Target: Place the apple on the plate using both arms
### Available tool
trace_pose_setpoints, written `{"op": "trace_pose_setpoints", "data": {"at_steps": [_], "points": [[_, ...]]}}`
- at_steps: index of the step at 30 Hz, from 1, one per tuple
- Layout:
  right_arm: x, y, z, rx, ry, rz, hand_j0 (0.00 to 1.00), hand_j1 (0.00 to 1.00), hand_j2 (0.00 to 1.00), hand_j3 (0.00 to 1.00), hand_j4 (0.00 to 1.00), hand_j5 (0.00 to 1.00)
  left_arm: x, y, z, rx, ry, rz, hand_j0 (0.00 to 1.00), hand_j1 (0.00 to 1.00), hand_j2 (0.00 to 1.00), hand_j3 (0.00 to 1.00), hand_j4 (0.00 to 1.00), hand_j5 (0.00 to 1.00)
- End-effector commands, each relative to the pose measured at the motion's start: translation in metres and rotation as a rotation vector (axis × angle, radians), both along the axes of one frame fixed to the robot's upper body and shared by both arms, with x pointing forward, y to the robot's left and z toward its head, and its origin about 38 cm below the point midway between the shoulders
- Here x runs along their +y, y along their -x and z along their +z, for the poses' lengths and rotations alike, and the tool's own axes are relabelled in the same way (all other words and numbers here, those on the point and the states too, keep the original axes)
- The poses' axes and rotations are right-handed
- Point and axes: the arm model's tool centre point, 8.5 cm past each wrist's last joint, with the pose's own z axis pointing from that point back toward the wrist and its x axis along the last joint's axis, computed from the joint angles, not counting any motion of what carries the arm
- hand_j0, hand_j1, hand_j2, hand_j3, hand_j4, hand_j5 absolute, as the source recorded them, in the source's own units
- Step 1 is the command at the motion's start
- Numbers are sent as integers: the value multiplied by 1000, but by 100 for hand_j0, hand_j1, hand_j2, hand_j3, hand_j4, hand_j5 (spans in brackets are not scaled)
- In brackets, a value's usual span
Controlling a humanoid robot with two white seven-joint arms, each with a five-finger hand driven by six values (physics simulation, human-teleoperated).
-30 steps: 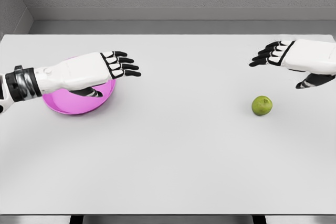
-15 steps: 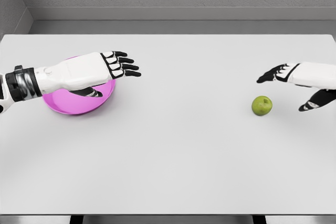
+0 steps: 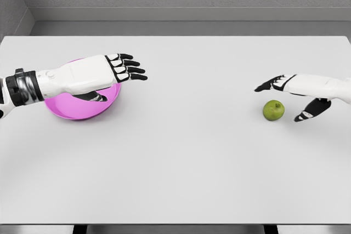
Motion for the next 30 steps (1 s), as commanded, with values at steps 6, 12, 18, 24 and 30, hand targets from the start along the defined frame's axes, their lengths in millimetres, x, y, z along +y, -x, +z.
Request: {"op": "trace_pose_setpoints", "data": {"at_steps": [6,12,18,24,30], "points": [[-5,-11,-26,31,18,-51,100,100,100,100,100,100,0,0,0,4,5,1,100,100,100,100,100,100],[-4,-13,-29,36,12,-57,100,100,100,100,100,100,0,0,0,4,5,1,100,100,100,100,100,100],[3,-17,-40,47,6,-58,100,100,100,100,100,100,0,0,0,5,-2,1,100,100,100,100,100,100],[3,-19,-44,53,3,-64,100,100,100,100,100,100,0,0,-1,7,-2,2,100,100,100,100,100,100],[4,-22,-51,57,18,-72,100,100,100,100,100,100,0,0,-1,7,-2,2,100,100,100,100,100,100]]}}
